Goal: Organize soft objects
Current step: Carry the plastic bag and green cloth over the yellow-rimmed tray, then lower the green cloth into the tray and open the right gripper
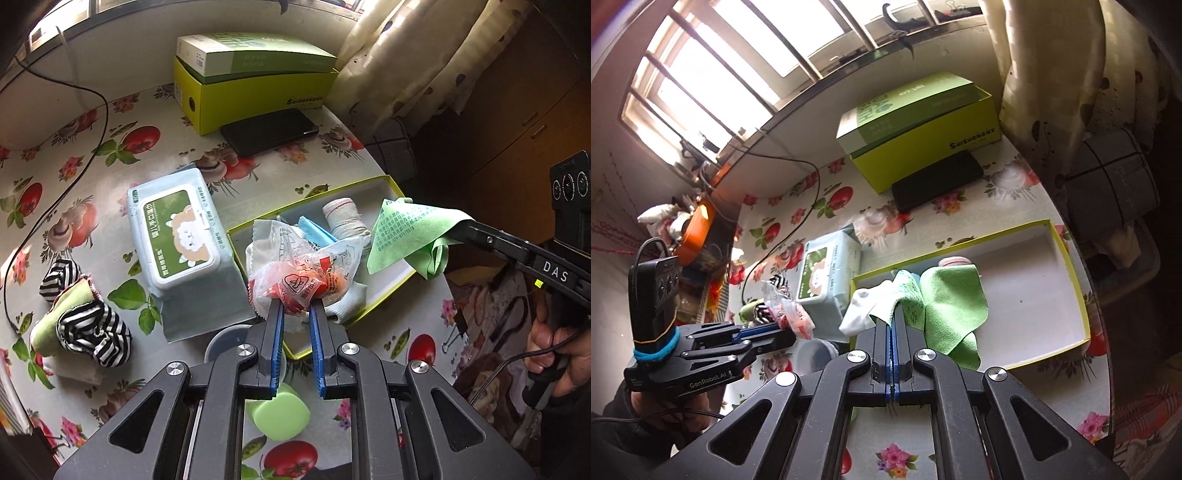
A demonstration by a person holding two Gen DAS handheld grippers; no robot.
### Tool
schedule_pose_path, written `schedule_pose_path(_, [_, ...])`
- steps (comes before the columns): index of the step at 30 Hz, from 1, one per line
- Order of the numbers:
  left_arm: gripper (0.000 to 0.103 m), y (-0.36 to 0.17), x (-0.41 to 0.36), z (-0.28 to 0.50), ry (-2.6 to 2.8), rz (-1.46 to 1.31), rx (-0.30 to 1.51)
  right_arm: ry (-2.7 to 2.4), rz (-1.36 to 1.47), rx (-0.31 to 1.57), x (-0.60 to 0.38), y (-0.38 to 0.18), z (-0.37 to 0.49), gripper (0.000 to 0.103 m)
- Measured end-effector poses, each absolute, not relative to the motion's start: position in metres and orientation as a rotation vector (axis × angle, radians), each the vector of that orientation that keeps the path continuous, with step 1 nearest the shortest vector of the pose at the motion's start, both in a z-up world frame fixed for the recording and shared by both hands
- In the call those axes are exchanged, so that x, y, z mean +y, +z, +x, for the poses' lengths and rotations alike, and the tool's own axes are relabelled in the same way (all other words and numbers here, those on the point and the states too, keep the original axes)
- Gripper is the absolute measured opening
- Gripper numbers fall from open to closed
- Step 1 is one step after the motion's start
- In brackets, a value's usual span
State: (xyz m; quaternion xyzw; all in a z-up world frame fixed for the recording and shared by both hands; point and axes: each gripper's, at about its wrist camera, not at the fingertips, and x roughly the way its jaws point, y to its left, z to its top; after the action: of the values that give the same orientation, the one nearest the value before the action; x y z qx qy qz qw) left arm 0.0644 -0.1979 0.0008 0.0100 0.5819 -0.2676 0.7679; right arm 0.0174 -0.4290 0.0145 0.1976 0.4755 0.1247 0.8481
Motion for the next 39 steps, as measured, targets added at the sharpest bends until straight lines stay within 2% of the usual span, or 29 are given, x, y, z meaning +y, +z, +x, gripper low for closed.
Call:
schedule_pose_path(24, [0.015,-0.009,-0.254,0.08,-0.633,0.107,1.292,0.099,0.514,1.027,-0.518,-0.042,0.052,0.001])
schedule_pose_path(32, [0.015,-0.013,-0.268,0.083,-0.657,0.13,1.303,0.095,0.531,1.107,-0.523,-0.083,0.066,0.002])
schedule_pose_path(39, [0.015,-0.017,-0.274,0.085,-0.664,0.134,1.314,0.184,0.528,1.08,-0.501,-0.074,0.074,0.002])
